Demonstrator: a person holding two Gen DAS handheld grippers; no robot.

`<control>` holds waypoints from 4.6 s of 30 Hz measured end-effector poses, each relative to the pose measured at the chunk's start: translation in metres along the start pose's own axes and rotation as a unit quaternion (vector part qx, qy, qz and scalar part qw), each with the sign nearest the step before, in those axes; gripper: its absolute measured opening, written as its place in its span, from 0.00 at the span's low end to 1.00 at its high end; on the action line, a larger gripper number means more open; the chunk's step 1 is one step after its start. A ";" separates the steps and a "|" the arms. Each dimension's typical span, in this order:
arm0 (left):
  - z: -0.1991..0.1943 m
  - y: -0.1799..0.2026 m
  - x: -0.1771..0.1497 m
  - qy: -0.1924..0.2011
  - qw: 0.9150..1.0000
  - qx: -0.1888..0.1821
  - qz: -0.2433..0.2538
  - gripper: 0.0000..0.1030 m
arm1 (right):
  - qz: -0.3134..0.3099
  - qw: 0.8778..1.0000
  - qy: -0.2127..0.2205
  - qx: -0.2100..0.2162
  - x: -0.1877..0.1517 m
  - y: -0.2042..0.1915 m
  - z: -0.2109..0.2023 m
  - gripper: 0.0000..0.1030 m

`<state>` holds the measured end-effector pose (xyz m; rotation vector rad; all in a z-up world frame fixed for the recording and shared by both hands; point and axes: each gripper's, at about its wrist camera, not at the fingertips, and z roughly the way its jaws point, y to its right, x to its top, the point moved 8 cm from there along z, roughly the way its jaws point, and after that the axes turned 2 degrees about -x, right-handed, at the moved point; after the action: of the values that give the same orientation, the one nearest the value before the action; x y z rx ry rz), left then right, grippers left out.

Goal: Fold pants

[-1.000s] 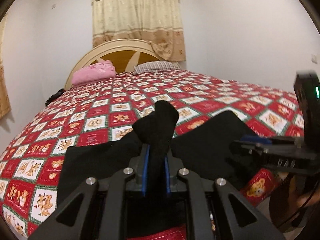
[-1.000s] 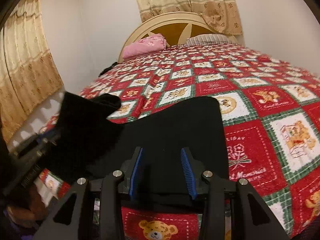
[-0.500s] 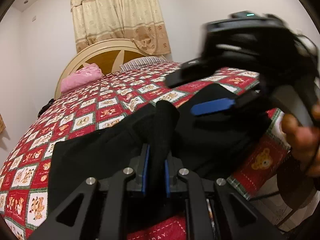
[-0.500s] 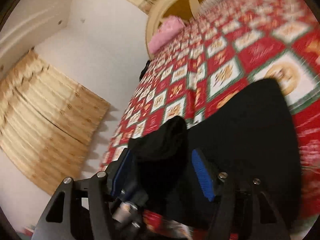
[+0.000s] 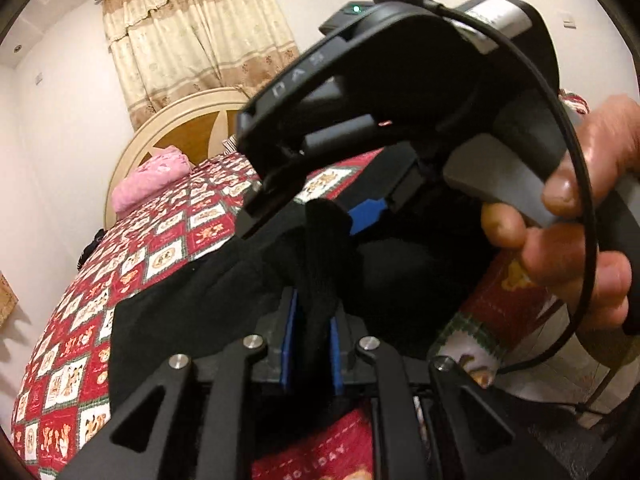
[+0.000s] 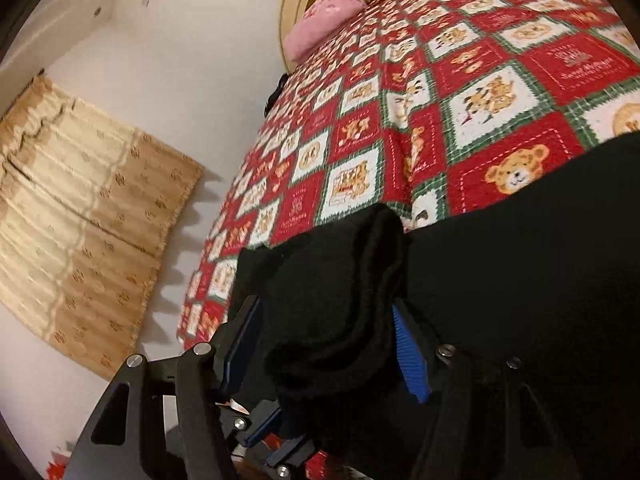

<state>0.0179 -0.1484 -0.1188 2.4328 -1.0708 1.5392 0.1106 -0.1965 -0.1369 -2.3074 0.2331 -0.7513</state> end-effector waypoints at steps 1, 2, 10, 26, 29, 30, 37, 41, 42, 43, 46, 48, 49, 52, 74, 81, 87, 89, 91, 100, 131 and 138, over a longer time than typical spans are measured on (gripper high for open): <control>-0.001 -0.003 -0.001 -0.001 1.000 -0.003 -0.001 0.22 | -0.010 1.000 -0.004 -0.004 -0.002 -0.002 0.003 0.54; -0.002 -0.003 -0.003 -0.006 1.000 -0.010 -0.001 0.28 | -0.017 1.000 -0.008 -0.007 -0.005 -0.002 0.003 0.50; -0.027 -0.018 -0.011 -0.015 1.000 -0.014 -0.013 0.64 | -0.054 0.998 -0.017 -0.025 -0.019 0.010 -0.007 0.29; -0.035 -0.183 -0.017 -0.028 0.954 0.066 -0.290 0.84 | -0.256 0.963 0.020 -0.077 -0.031 -0.023 -0.073 0.23; -0.014 -0.178 -0.020 -0.044 0.951 0.049 -0.301 0.85 | -0.269 0.958 0.018 -0.100 -0.023 -0.008 -0.094 0.23; -0.010 -0.175 -0.021 -0.049 0.952 0.046 -0.297 0.85 | -0.268 0.958 0.016 -0.103 -0.021 -0.003 -0.099 0.23; 0.004 -0.140 -0.026 -0.086 0.956 0.024 -0.279 0.84 | -0.272 0.949 -0.007 -0.157 -0.011 0.052 -0.118 0.23; 0.006 -0.121 -0.031 -0.099 0.958 0.014 -0.268 0.84 | -0.244 0.957 -0.005 -0.155 -0.009 0.076 -0.122 0.23; 0.007 -0.115 -0.033 -0.105 0.959 0.012 -0.262 0.84 | -0.239 0.959 0.000 -0.151 -0.009 0.079 -0.124 0.23; 0.010 -0.110 -0.035 -0.111 0.960 0.011 -0.255 0.84 | -0.234 0.961 0.007 -0.149 -0.010 0.082 -0.127 0.23; 0.015 -0.099 -0.041 -0.126 0.962 0.015 -0.242 0.85 | -0.221 0.965 0.017 -0.139 -0.013 0.089 -0.130 0.23; 0.015 -0.094 -0.041 -0.127 0.963 0.015 -0.236 0.85 | -0.215 0.967 0.023 -0.136 -0.014 0.091 -0.130 0.23; 0.016 -0.093 -0.042 -0.127 0.965 0.017 -0.231 0.85 | -0.212 0.968 0.026 -0.135 -0.016 0.092 -0.132 0.23; 0.017 -0.090 -0.043 -0.128 0.967 0.024 -0.218 0.85 | -0.217 0.957 0.036 -0.188 -0.020 0.103 -0.143 0.23; 0.020 -0.085 -0.039 -0.152 0.965 0.070 -0.201 0.88 | -0.307 0.936 0.047 -0.164 -0.065 0.031 -0.079 0.23; 0.016 -0.082 -0.040 -0.157 0.965 0.068 -0.201 0.88 | -0.274 0.949 0.051 -0.146 -0.066 0.040 -0.093 0.23; 0.002 -0.104 -0.037 -0.154 0.958 0.038 -0.238 0.88 | -0.271 0.949 0.050 -0.150 -0.064 0.041 -0.094 0.23; 0.001 -0.117 -0.032 -0.150 0.956 0.040 -0.250 0.90 | -0.269 0.950 0.051 -0.149 -0.065 0.042 -0.095 0.23; 0.007 -0.129 -0.027 -0.151 0.955 0.041 -0.253 0.91 | -0.268 0.950 0.051 -0.149 -0.065 0.042 -0.096 0.23; 0.070 -0.166 -0.031 -0.201 0.935 0.040 -0.291 0.92 | -0.257 0.955 0.051 -0.137 -0.065 0.047 -0.099 0.23; 0.044 -0.197 -0.044 -0.206 0.926 -0.052 -0.314 0.92 | -0.500 0.854 0.017 -0.144 -0.129 -0.091 0.055 0.25; 0.045 -0.210 -0.048 -0.197 0.919 -0.049 -0.337 0.92 | -0.545 0.817 0.053 -0.181 -0.126 -0.109 0.073 0.25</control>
<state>0.1637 0.0164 -0.1184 2.6753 -0.2403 0.7836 0.0451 -0.0291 -0.1651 -2.6535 -1.0994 -1.4688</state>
